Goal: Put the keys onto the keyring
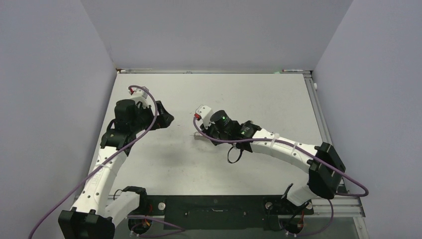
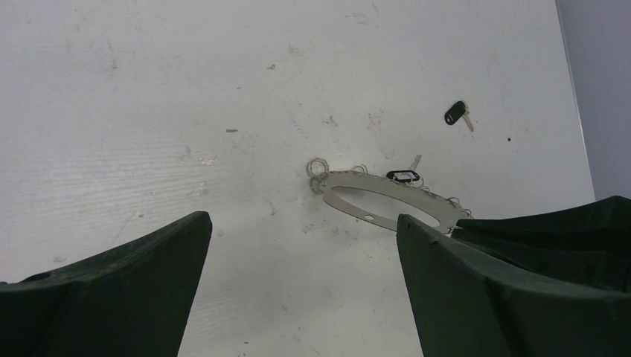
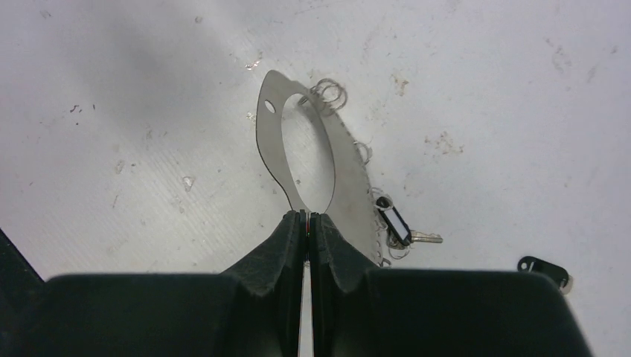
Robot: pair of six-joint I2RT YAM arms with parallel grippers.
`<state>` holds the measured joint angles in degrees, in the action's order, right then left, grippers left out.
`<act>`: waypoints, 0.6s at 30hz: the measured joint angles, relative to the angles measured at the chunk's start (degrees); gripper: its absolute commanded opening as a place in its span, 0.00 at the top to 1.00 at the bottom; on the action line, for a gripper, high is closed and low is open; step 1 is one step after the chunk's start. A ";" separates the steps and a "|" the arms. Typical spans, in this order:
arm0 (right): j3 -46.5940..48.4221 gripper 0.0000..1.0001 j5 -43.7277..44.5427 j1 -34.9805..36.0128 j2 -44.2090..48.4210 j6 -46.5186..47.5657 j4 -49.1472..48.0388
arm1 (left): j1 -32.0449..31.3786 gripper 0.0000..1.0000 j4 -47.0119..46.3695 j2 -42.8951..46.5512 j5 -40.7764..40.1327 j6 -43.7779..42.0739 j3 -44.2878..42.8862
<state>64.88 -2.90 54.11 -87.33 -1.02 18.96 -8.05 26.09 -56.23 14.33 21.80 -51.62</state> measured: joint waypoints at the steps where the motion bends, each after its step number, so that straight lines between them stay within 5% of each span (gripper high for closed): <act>1: -0.39 0.95 0.48 0.00 0.92 0.39 -0.39 | -0.07 0.08 -0.48 0.28 0.66 0.00 0.15; 18: -9.55 0.95 1.92 0.04 18.93 3.21 -11.78 | -11.78 0.14 -12.52 9.84 10.75 -3.02 3.13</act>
<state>55.33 -0.97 54.15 -68.40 2.20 7.18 -19.84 13.56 -46.39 25.08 18.79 -48.49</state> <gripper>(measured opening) 0.062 0.897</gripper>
